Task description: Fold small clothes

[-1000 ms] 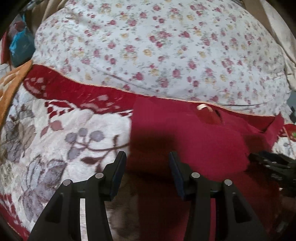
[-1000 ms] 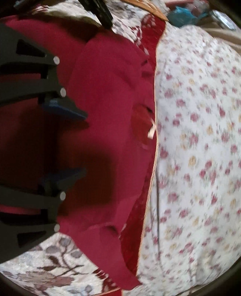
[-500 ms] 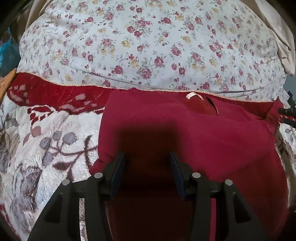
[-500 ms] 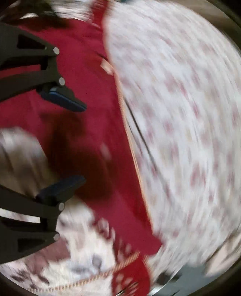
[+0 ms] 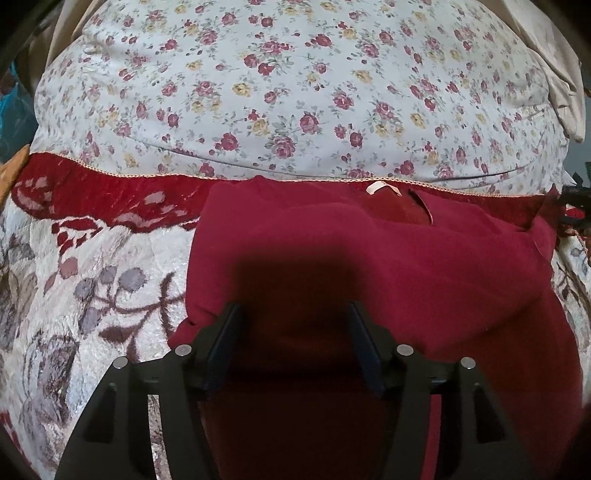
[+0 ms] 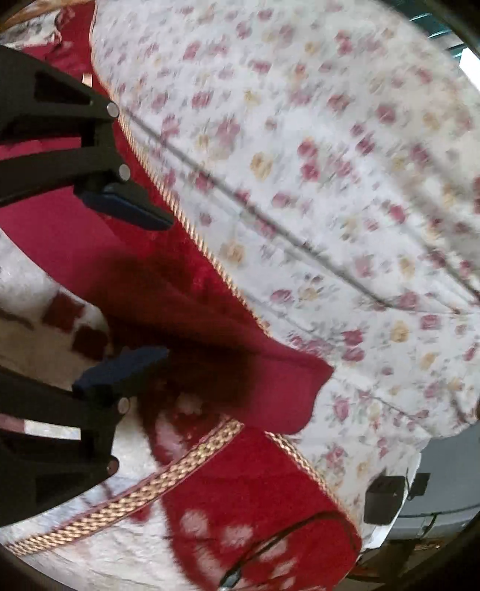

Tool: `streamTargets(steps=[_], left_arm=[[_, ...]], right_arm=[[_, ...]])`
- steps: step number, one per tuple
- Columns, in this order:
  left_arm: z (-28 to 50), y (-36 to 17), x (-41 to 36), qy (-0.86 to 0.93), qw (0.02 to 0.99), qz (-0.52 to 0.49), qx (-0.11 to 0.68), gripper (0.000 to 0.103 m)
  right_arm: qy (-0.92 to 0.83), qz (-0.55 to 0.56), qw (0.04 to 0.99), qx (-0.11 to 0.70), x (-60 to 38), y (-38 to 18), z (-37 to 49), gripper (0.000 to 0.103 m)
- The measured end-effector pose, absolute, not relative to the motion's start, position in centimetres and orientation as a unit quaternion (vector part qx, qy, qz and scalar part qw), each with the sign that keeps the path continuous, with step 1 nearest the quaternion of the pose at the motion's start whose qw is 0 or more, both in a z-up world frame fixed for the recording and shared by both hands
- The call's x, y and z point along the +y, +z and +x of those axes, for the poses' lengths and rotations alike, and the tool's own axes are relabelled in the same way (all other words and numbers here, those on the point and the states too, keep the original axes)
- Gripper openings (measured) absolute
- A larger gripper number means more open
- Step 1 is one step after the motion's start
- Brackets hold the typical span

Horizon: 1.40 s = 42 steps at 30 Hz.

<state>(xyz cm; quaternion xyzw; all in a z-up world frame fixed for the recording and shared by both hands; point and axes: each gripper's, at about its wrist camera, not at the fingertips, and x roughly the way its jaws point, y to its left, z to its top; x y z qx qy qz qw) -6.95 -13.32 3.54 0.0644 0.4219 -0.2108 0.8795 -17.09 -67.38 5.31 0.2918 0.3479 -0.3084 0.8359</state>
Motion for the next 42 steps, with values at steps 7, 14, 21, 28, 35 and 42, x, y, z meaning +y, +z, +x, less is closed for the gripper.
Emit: streamTargets(steps=[7, 14, 21, 28, 35, 42], left_arm=[[-6.9, 3.6, -13.0, -0.218, 0.878, 0.055, 0.423, 0.038], [-6.9, 3.6, -13.0, -0.217, 0.879, 0.054, 0.422, 0.038], [-6.9, 3.6, -13.0, -0.217, 0.878, 0.054, 0.422, 0.038], [-6.7, 4.6, -12.0, -0.232, 0.878, 0.023, 0.419, 0.038], [-5.9, 5.9, -10.2, -0.223, 0.883, -0.013, 0.413, 0.038], [-5.1, 7.1, -7.6, -0.225, 0.884, -0.071, 0.403, 0.038]], right_arm=[[-0.277, 0.315, 0.857, 0.299, -66.4, 6.6, -21.4, 0.007], [-0.267, 0.355, 0.851, 0.278, -65.8, 6.3, -30.6, 0.009], [-0.260, 0.415, 0.840, 0.235, -68.8, 3.4, -31.2, 0.051], [-0.246, 0.381, 0.866, 0.211, -68.7, 5.5, -29.7, 0.008], [-0.135, 0.292, 0.925, 0.202, -60.9, 13.3, -27.5, 0.008], [0.028, 0.204, 0.939, 0.276, -47.0, 15.2, -19.4, 0.008]])
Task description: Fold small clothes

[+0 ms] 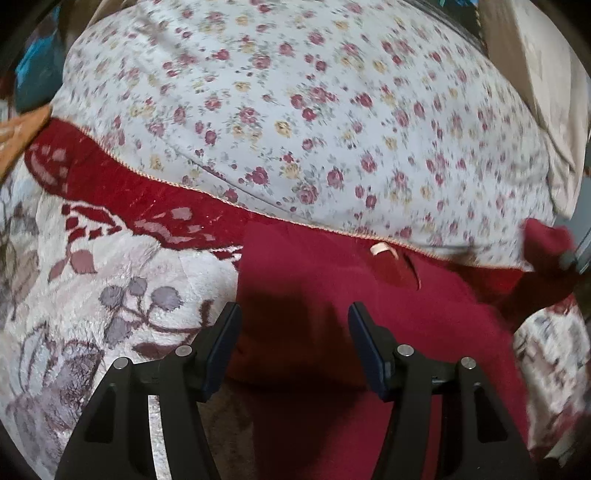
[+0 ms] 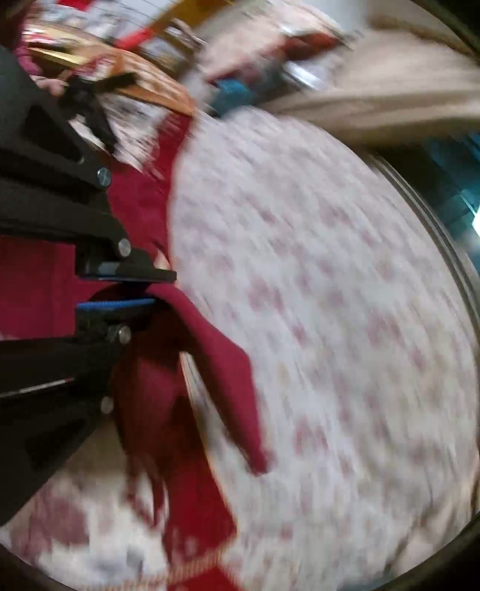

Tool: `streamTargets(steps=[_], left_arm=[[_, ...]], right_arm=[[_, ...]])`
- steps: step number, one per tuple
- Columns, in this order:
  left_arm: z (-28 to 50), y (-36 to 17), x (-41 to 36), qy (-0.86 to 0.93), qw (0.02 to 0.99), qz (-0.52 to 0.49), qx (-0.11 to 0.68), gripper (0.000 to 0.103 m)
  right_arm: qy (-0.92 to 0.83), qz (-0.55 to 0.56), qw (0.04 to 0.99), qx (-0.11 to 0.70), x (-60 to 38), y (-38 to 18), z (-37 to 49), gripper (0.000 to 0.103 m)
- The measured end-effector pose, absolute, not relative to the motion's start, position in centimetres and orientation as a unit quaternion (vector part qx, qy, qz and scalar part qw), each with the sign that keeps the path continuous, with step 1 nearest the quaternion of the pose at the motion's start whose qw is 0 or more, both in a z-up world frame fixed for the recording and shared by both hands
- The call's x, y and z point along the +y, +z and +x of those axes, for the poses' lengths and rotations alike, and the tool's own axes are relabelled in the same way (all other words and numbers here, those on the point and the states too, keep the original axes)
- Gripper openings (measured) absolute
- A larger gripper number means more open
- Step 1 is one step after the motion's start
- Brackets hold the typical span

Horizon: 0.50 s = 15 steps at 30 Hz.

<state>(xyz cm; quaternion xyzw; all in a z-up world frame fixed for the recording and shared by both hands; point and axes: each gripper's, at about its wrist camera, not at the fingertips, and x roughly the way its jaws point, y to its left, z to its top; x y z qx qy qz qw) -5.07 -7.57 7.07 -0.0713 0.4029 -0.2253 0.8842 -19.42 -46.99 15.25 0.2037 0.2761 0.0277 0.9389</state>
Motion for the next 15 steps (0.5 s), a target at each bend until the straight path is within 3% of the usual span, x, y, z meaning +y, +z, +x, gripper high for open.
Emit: streamTargets(steps=[5, 7, 9, 12, 15], left_arm=[[-4.6, 6.8, -7.1, -0.240, 0.876, -0.090, 0.409, 0.038], [-4.6, 6.7, -7.1, -0.247, 0.872, -0.093, 0.411, 0.038], [-4.7, 6.6, -7.2, -0.256, 0.869, -0.097, 0.412, 0.038], [-5.0, 6.6, -7.8, -0.277, 0.859, -0.104, 0.418, 0.038], [-5.9, 6.9, -9.3, -0.303, 0.854, -0.091, 0.414, 0.038]], right_arm=[[0.104, 0.160, 0.908, 0.372, -35.9, 8.8, -12.5, 0.010], [0.116, 0.148, 0.881, 0.434, -32.9, 5.3, -11.2, 0.024], [0.117, 0.137, 0.864, 0.470, -31.1, 3.1, -11.2, 0.029], [0.120, 0.138, 0.871, 0.456, -31.4, 3.8, -13.1, 0.032], [0.102, 0.166, 0.883, 0.427, -34.3, 5.8, -15.8, 0.048]])
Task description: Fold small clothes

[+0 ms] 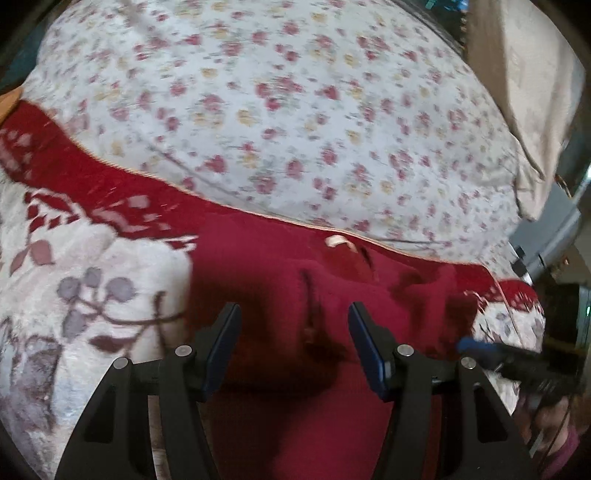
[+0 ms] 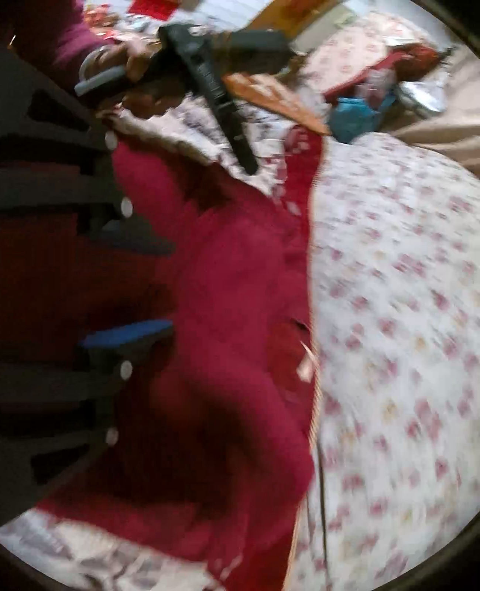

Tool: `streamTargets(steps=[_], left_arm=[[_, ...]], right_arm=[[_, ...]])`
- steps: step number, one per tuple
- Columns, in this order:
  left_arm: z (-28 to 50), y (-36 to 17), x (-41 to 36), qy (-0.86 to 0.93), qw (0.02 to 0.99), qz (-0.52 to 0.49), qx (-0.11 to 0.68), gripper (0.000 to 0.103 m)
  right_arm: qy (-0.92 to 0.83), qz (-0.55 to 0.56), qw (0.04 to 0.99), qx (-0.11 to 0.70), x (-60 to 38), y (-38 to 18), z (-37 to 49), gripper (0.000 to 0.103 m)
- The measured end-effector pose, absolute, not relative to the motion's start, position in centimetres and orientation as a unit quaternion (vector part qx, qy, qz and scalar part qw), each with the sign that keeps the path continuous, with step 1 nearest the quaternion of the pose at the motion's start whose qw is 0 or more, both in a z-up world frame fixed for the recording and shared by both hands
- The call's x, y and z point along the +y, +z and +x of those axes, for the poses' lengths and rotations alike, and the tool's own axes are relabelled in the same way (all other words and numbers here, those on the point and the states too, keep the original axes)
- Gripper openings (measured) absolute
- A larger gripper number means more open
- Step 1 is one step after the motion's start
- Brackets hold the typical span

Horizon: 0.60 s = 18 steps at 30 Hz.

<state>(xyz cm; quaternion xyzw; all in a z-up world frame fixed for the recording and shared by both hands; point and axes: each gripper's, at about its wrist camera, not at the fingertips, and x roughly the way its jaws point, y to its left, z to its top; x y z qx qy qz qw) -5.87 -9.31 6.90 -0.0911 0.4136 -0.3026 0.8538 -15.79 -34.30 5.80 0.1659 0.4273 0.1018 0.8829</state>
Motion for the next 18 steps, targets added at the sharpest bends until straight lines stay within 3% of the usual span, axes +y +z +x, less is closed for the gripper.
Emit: streamTargets(steps=[2, 5, 6, 8, 12, 18], left_arm=[[-6.0, 6.9, -10.5, -0.303, 0.854, -0.078, 0.416, 0.038], [-5.7, 6.0, -13.2, -0.312, 0.840, -0.055, 0.440, 0.036], [-5.6, 5.6, -14.0, -0.315, 0.836, -0.048, 0.447, 0.032], [-5.0, 5.0, -15.9, -0.315, 0.829, -0.027, 0.462, 0.002], [-4.3, 7.2, -17.4, -0.327, 0.828, -0.030, 0.454, 0.000], [-3.7, 12.7, -13.5, -0.311, 0.855, -0.056, 0.411, 0.000]], right_arm=[[0.080, 0.181, 0.890, 0.411, -36.7, 6.8, -17.5, 0.055], [0.041, 0.208, 0.891, 0.401, -40.6, 7.2, -19.9, 0.056], [0.026, 0.219, 0.890, 0.399, -42.0, 7.1, -20.8, 0.056], [0.003, 0.238, 0.885, 0.399, -44.4, 6.8, -22.1, 0.056], [-0.024, 0.254, 0.879, 0.403, -46.7, 6.3, -23.3, 0.060], [-0.053, 0.201, 0.892, 0.401, -46.6, 6.4, -21.5, 0.060]])
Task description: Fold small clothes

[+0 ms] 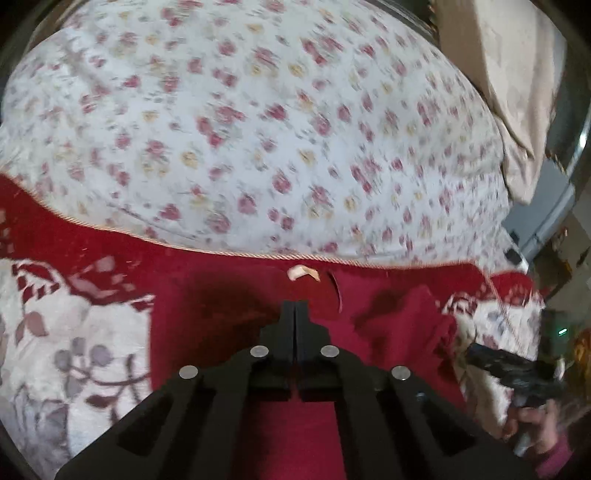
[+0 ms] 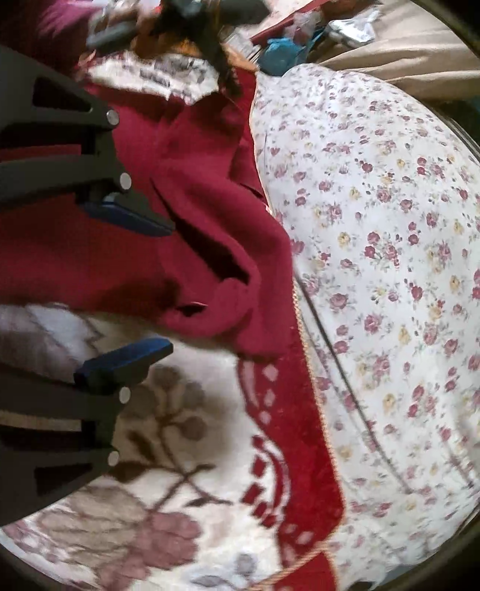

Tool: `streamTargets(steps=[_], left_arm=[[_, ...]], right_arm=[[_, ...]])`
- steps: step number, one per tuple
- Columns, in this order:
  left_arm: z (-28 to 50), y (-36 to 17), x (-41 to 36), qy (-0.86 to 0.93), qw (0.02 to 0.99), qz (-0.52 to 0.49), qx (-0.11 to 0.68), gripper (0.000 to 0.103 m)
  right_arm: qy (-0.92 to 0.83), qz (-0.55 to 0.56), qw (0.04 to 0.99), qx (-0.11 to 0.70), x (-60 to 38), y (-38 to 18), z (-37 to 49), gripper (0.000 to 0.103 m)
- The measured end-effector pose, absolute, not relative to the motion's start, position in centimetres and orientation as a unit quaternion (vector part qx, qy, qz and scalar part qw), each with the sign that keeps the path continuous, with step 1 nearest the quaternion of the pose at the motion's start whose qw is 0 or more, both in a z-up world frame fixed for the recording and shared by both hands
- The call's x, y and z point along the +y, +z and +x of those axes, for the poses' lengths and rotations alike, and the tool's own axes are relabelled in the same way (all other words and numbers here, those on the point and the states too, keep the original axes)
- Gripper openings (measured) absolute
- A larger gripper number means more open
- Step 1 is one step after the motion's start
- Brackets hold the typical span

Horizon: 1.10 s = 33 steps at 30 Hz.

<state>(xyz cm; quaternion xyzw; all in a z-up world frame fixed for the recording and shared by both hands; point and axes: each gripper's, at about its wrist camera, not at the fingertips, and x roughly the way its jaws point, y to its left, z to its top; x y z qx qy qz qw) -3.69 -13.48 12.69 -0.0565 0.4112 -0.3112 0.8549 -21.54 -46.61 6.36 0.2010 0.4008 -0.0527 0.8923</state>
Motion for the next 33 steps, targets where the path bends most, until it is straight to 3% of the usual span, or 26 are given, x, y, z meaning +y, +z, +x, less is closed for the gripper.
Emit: streamTargets(steps=[5, 6, 7, 8, 9, 12, 13, 18, 19, 22, 24, 26, 28, 30, 33], left_arm=[[-3.0, 11.7, -11.4, -0.288, 0.856, -0.062, 0.424, 0.000], [-2.9, 11.4, -11.1, -0.287, 0.854, -0.070, 0.429, 0.000], [-2.8, 11.1, -10.9, -0.288, 0.851, -0.076, 0.434, 0.000], [-2.9, 11.0, -11.0, -0.289, 0.847, -0.076, 0.439, 0.000], [-3.1, 10.8, -11.0, -0.292, 0.845, -0.073, 0.442, 0.000], [-3.7, 10.0, -11.4, -0.297, 0.844, -0.060, 0.443, 0.000], [-3.8, 9.6, -11.7, -0.299, 0.841, -0.058, 0.448, 0.005], [-3.6, 6.8, -14.4, -0.295, 0.821, -0.033, 0.487, 0.009], [-3.6, 6.2, -15.0, -0.291, 0.819, -0.024, 0.494, 0.009], [-3.6, 4.9, -16.3, -0.286, 0.815, -0.008, 0.504, 0.009], [-3.6, 4.7, -17.0, -0.292, 0.815, -0.001, 0.501, 0.000], [-3.6, 5.2, -17.2, -0.292, 0.815, 0.000, 0.501, 0.000], [-3.7, 6.7, -16.8, -0.306, 0.817, -0.016, 0.489, 0.000], [-4.0, 9.1, -15.6, -0.313, 0.829, -0.034, 0.462, 0.000], [-4.0, 11.6, -12.7, -0.302, 0.849, -0.057, 0.430, 0.000]], right_arm=[[-0.077, 0.132, 0.907, 0.393, -46.3, 6.3, -17.6, 0.058], [-0.073, 0.109, 0.910, 0.394, -46.1, 6.1, -16.6, 0.048], [-0.076, 0.083, 0.908, 0.402, -45.9, 5.9, -15.8, 0.027], [-0.082, 0.062, 0.905, 0.413, -45.7, 5.7, -15.3, 0.014], [-0.081, 0.052, 0.903, 0.419, -45.6, 5.9, -15.2, 0.007], [-0.055, 0.064, 0.917, 0.390, -45.9, 8.0, -17.8, 0.006], [-0.056, 0.060, 0.918, 0.389, -45.8, 8.2, -18.7, 0.006], [-0.065, 0.045, 0.888, 0.452, -45.9, 4.7, -21.9, 0.006], [-0.065, 0.051, 0.884, 0.461, -46.1, 4.1, -22.4, 0.000], [-0.057, 0.086, 0.876, 0.471, -46.8, 3.6, -24.2, 0.000], [-0.064, 0.100, 0.881, 0.458, -47.1, 4.4, -25.3, 0.002], [-0.069, 0.131, 0.883, 0.446, -47.9, 5.2, -26.3, 0.011], [-0.070, 0.154, 0.886, 0.432, -48.5, 5.8, -26.7, 0.030], [-0.071, 0.182, 0.890, 0.413, -49.1, 6.5, -26.7, 0.040], [-0.071, 0.203, 0.896, 0.390, -49.8, 7.5, -25.8, 0.043]])
